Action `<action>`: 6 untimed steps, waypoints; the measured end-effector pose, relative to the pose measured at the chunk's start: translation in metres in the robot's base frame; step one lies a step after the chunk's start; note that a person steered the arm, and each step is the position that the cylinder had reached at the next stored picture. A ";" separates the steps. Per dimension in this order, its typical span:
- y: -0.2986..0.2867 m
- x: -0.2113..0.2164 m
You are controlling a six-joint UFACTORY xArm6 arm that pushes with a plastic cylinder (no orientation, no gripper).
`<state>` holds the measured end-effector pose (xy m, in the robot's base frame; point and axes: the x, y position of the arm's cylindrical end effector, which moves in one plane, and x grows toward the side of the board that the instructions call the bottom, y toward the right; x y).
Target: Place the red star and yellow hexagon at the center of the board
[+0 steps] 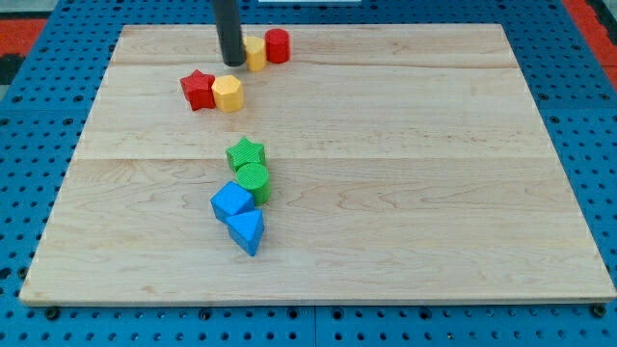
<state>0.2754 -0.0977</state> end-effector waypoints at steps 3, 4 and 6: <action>-0.023 -0.001; -0.036 -0.001; -0.047 -0.001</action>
<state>0.2746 -0.1446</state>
